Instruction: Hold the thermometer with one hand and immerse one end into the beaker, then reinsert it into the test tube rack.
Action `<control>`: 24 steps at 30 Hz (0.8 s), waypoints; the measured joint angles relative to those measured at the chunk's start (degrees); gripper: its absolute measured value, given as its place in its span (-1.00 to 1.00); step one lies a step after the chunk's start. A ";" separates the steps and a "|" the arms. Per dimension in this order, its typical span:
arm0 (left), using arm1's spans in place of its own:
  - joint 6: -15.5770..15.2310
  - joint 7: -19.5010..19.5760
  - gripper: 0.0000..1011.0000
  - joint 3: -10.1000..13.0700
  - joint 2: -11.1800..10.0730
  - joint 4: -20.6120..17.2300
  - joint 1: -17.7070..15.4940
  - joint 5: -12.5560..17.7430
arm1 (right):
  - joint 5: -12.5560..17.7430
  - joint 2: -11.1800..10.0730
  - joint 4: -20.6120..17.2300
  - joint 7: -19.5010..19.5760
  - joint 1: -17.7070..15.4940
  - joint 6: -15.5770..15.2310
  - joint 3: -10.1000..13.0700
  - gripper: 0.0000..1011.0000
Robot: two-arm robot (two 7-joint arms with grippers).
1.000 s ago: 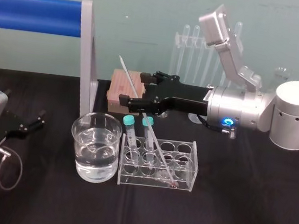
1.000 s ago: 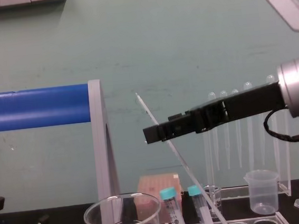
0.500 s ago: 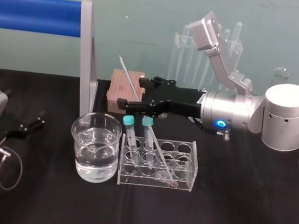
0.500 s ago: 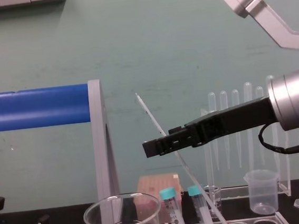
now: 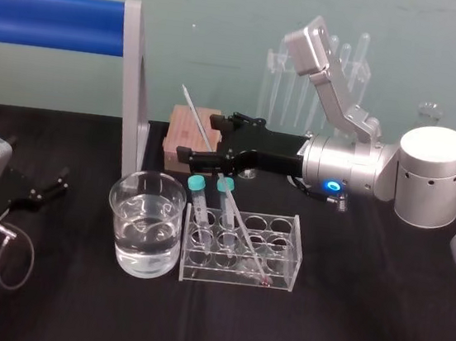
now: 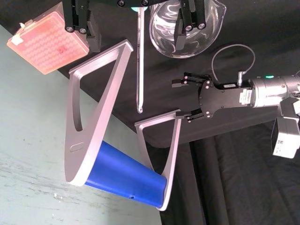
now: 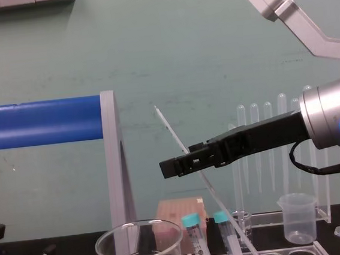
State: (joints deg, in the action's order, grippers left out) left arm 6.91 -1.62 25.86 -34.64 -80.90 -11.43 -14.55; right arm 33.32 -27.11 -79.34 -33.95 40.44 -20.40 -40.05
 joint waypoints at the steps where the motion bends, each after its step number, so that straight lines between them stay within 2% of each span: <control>1: 0.00 0.00 0.99 0.00 0.00 0.00 0.00 0.00 | 0.01 0.00 -0.01 0.00 0.00 0.00 0.01 0.98; 6: 0.00 0.00 0.99 0.00 0.00 0.00 0.00 0.00 | 0.07 -0.03 -0.05 0.00 -0.02 -0.05 0.03 0.84; 12: 0.00 0.00 0.99 0.00 0.00 0.00 0.00 0.00 | 0.13 -0.05 -0.08 0.01 -0.05 -0.07 0.06 0.52; 24: 0.00 0.00 0.99 0.00 0.00 0.00 0.00 0.00 | 0.20 -0.08 -0.13 0.06 -0.09 -0.15 0.10 -0.27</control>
State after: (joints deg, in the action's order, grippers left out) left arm 6.91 -1.62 25.86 -34.65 -80.90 -11.43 -14.55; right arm 33.52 -27.19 -79.47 -33.90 40.34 -20.55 -39.94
